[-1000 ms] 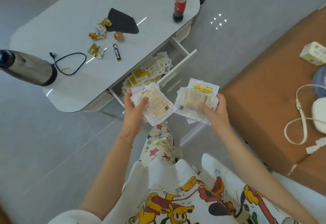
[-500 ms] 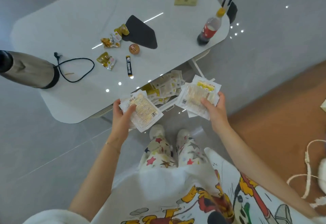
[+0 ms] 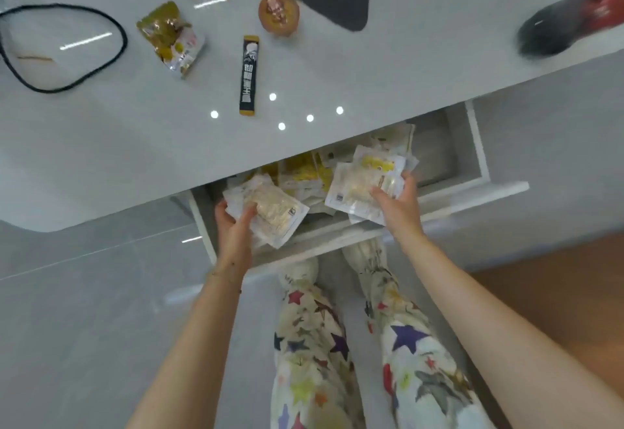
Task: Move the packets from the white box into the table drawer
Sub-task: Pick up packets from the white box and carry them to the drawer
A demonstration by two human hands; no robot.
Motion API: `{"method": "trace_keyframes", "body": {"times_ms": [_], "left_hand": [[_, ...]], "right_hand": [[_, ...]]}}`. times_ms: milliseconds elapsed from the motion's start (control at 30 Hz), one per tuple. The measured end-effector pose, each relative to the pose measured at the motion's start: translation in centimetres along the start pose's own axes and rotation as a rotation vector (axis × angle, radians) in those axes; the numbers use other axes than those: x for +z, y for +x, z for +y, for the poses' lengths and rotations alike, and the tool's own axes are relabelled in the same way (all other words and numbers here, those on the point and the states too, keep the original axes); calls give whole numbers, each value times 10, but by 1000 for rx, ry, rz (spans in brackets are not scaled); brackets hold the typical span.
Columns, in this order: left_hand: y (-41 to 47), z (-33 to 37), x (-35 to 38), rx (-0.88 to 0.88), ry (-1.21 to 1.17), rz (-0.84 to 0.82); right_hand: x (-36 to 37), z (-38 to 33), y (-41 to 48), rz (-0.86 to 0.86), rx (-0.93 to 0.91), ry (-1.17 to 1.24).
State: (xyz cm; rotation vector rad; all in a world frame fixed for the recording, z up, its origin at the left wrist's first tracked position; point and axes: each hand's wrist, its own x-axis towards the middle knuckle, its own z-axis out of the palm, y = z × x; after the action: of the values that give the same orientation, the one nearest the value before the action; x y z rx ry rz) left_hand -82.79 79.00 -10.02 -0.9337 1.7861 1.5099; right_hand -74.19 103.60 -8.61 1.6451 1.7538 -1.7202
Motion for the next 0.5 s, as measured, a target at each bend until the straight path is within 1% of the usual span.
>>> {"method": "trace_keyframes", "body": {"times_ms": [100,200,300,367,433,500], "left_hand": [[38,-25,2,28,-20,107],[54,-43,-3,43,-24,172],[47,-44,-9,67,43,179],[36,-42,-9,89,144,157],[17,-29,-10,130,218,140],[-4,-12,-10,172,272,124]], "right_hand": [[21,11,44,19,9,-65],[32,20,69,16,43,-129],[34,20,67,-11,41,-210],[31,19,58,-34,34,-241],[24,6,40,-34,-37,-294],[15,-12,18,-37,-175,-409]]}}
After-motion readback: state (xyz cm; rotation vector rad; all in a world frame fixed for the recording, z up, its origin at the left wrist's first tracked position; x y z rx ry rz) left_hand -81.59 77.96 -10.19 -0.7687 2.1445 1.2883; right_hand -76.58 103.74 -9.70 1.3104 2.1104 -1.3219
